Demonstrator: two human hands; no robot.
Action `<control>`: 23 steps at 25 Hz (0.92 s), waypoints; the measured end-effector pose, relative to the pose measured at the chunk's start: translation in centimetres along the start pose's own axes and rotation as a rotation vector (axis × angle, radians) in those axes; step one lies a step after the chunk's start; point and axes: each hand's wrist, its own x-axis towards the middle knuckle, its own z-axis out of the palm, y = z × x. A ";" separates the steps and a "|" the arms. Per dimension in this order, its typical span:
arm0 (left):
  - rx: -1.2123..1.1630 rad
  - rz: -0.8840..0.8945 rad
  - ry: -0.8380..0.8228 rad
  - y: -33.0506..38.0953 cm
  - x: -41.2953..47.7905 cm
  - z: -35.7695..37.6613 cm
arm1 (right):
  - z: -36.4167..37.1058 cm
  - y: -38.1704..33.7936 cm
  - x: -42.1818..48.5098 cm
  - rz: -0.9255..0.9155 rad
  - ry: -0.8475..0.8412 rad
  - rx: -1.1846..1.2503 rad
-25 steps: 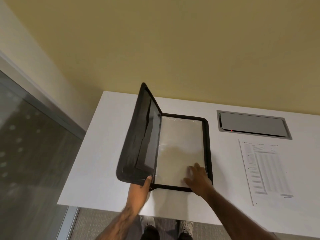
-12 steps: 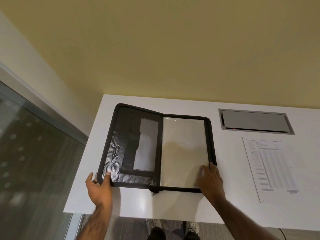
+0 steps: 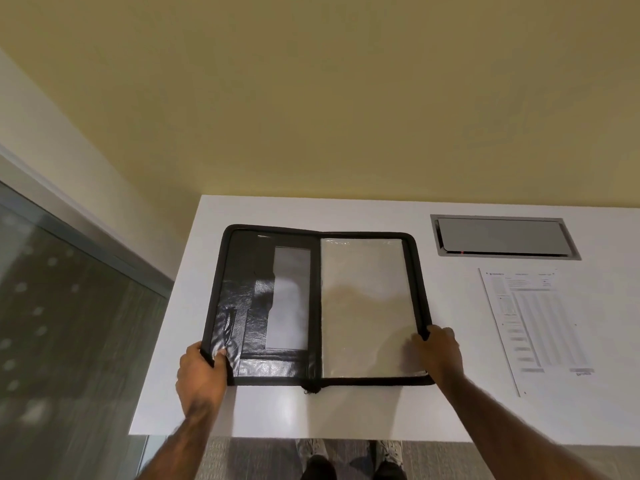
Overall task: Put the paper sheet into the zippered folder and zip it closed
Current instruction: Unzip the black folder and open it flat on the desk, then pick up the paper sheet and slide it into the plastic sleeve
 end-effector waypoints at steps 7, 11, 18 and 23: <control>0.272 0.177 0.011 1.0 -1.4 1.0 | 1.2 -0.3 -1.0 -0.094 -0.050 -0.076; 0.436 0.394 -0.100 2.3 -3.1 3.0 | 2.5 -0.3 -1.9 -0.272 -0.107 -0.272; 0.499 0.373 -0.220 1.8 -3.0 4.2 | 2.5 1.5 -0.4 -0.302 -0.186 -0.286; 0.509 0.446 -0.136 4.4 -3.9 4.7 | 0.7 2.3 0.1 -0.348 -0.211 -0.204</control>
